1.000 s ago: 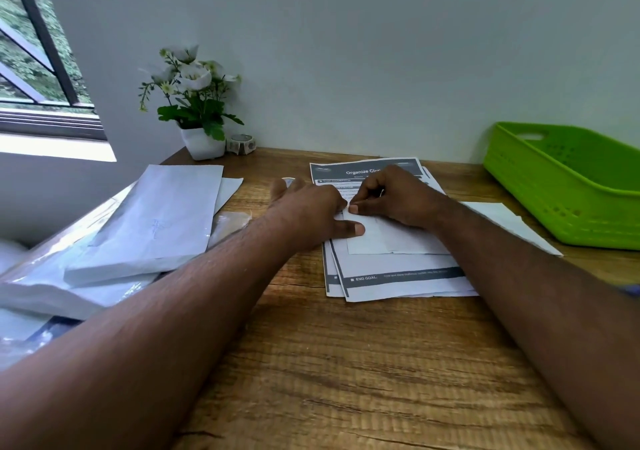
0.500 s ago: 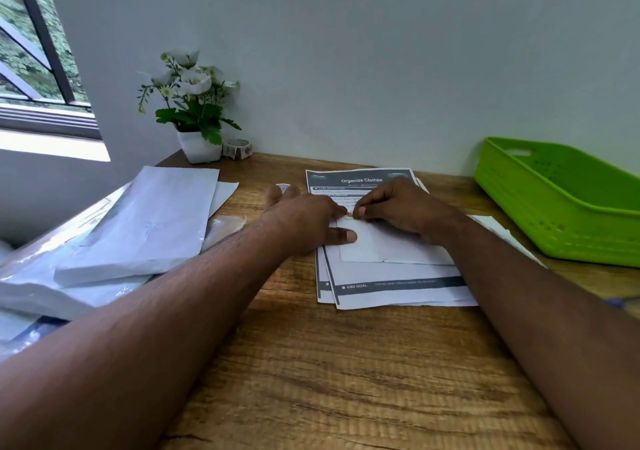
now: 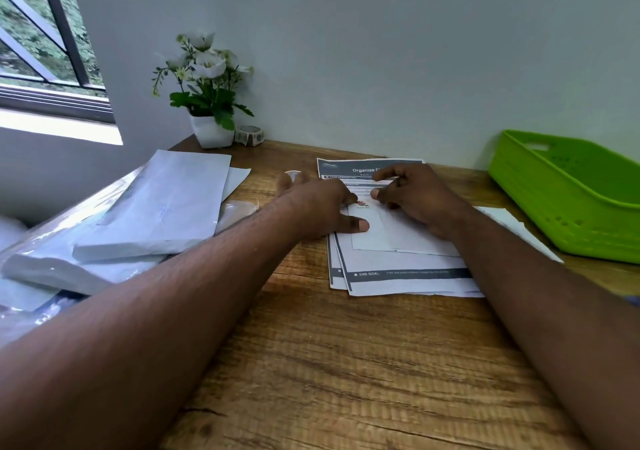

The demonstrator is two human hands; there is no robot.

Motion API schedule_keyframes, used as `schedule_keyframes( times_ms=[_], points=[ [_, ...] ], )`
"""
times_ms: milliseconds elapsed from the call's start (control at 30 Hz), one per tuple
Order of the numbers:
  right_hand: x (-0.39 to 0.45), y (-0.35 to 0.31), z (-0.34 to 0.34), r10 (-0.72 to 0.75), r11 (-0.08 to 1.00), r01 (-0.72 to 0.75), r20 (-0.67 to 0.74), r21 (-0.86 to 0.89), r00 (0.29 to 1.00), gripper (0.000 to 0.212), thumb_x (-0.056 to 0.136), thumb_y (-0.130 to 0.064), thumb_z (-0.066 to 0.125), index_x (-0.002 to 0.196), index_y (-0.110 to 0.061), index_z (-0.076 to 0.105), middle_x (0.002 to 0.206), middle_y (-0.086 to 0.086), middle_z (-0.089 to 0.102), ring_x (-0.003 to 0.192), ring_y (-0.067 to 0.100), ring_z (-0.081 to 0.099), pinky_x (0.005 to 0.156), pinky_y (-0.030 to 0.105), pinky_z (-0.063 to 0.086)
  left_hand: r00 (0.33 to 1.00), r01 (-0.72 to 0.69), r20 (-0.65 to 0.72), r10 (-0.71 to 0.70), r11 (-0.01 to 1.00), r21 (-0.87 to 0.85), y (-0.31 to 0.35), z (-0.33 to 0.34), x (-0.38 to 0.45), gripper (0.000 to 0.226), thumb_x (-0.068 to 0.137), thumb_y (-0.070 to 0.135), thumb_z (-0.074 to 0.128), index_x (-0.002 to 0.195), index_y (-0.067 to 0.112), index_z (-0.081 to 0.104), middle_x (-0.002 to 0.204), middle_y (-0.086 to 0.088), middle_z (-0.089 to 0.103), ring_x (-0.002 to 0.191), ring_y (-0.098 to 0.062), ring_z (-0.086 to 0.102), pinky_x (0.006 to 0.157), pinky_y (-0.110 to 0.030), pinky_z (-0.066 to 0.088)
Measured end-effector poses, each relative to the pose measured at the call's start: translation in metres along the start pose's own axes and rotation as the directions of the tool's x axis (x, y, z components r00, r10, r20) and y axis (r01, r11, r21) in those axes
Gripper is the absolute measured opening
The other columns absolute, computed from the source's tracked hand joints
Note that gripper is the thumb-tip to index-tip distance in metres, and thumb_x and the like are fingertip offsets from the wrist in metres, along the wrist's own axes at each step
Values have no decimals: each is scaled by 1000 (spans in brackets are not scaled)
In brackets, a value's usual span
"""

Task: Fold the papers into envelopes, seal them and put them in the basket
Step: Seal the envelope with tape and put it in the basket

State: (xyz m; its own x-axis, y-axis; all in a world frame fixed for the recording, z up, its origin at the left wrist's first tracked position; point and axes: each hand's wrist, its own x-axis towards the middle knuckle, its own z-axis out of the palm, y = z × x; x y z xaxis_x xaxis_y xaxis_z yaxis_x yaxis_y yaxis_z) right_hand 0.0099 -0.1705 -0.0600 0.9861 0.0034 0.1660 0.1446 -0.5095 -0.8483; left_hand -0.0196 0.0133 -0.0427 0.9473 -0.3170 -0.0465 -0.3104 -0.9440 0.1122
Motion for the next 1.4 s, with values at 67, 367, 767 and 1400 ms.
schedule_keyframes(
  times_ms=[67, 367, 767, 1400],
  points=[
    [0, 0, 5, -27, 995, 25, -18, -101, 999, 30, 74, -17, 80, 99, -14, 62, 60, -3, 55, 54, 9, 48, 53, 23, 37, 1000, -1, 2, 1, 1000, -3, 0, 0, 1, 65, 82, 72, 49, 141, 45, 40, 153, 4, 36, 143, -31, 19, 108, -56, 10],
    [-11, -11, 3, 8, 979, 31, 193, -199, 981, 51, 75, -33, 79, 114, -30, 46, 85, -3, 59, 69, 9, 51, 55, 21, 40, 1000, -7, 27, 6, 1000, 27, 5, -5, -2, 62, 85, 68, 49, 141, 41, 41, 153, 1, 36, 143, -33, 19, 111, -58, 12],
    [-34, 11, -67, -75, 891, -4, -156, -454, 985, 31, 80, -22, 74, 108, -12, 64, 103, 3, 63, 93, 18, 57, 84, 27, 45, 974, -158, 185, 129, 976, 150, 20, -10, -19, 53, 105, 44, 19, 154, 33, 4, 163, 5, -2, 149, -29, -4, 116, -50, 0],
    [-73, -4, -95, 362, 662, -545, -417, -514, 833, 40, 92, -11, 45, 130, 2, 49, 138, 23, 49, 125, 37, 49, 99, 38, 45, 986, -133, -107, 125, 988, -73, 0, 25, -7, 46, 98, 53, 30, 144, 49, 32, 157, 15, 25, 145, -31, 16, 115, -55, 7]
  ],
)
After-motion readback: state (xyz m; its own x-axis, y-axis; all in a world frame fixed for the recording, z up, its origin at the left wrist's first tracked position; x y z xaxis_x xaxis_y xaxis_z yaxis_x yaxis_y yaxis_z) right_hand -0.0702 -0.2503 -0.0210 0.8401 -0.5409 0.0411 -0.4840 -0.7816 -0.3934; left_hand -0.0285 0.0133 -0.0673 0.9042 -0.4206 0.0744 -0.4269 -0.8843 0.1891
